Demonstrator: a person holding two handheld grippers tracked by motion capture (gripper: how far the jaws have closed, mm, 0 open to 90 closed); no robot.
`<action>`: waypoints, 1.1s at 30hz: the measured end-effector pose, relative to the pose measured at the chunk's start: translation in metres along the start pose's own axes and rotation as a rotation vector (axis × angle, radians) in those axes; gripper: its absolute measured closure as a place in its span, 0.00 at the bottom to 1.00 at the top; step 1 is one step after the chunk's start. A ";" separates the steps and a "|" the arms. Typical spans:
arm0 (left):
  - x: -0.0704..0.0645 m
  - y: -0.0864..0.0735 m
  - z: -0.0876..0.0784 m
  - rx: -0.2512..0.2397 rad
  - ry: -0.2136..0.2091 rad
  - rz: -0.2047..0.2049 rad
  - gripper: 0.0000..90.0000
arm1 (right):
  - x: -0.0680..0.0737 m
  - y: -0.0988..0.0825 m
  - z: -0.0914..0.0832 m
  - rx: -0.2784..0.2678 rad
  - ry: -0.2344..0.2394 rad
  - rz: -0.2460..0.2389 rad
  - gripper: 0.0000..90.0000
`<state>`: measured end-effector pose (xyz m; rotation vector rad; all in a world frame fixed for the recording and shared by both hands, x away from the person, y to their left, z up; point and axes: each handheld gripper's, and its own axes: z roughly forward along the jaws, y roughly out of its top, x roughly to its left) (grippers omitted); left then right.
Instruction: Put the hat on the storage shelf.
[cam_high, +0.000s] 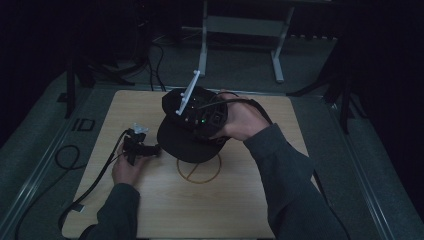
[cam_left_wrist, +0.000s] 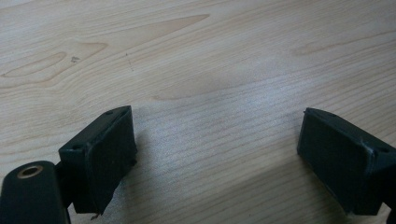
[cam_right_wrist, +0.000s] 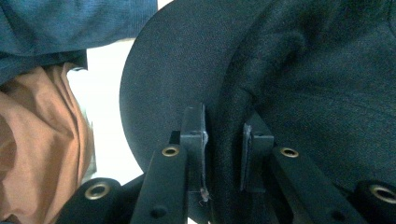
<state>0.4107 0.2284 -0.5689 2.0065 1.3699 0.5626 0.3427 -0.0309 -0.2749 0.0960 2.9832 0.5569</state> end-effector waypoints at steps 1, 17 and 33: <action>0.000 0.000 0.000 0.000 0.000 0.000 0.12 | 0.000 0.000 0.002 0.002 0.000 0.000 0.84; 0.000 0.000 0.000 0.003 -0.001 0.001 0.12 | 0.004 0.003 0.029 0.037 0.033 -0.011 0.81; 0.000 0.000 0.000 0.005 -0.001 0.000 0.12 | -0.001 0.002 0.035 0.044 0.032 0.002 0.77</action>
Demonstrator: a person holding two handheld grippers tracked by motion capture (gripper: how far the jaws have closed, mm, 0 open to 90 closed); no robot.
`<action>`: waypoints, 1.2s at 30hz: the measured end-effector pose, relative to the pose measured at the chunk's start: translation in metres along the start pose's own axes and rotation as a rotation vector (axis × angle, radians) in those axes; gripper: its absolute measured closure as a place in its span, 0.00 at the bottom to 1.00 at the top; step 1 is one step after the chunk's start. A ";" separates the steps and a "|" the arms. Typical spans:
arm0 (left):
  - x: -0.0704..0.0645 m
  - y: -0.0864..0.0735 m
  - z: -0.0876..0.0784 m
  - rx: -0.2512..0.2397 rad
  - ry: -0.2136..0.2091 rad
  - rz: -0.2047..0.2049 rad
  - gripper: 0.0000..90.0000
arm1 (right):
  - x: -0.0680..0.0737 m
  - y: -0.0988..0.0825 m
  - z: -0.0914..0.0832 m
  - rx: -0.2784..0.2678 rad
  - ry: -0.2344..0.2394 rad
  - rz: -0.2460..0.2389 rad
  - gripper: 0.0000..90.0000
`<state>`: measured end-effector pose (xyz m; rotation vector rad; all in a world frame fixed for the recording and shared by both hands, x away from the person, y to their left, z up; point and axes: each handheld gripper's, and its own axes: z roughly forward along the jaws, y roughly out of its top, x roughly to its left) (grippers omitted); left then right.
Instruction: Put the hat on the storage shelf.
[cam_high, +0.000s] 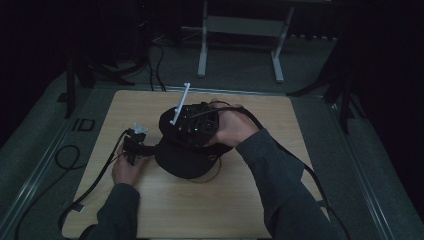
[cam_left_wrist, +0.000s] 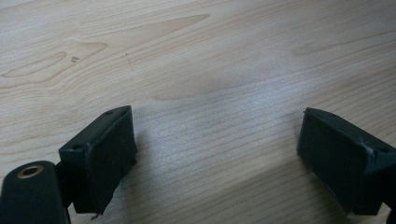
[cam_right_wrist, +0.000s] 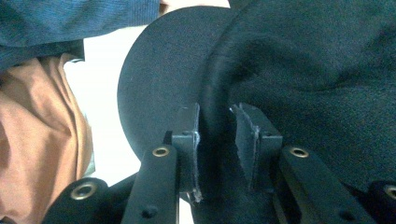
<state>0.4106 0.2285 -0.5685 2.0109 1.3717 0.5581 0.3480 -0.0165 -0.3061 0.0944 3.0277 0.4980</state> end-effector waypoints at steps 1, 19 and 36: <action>0.000 0.000 0.000 -0.001 0.000 -0.001 0.12 | -0.001 -0.001 -0.002 -0.003 -0.017 0.011 0.76; 0.000 0.000 0.000 -0.003 0.000 -0.002 0.12 | -0.003 -0.011 -0.014 -0.016 -0.046 0.027 0.76; 0.000 0.000 0.000 -0.004 0.000 -0.003 0.12 | -0.005 -0.043 -0.034 0.011 -0.111 0.076 0.74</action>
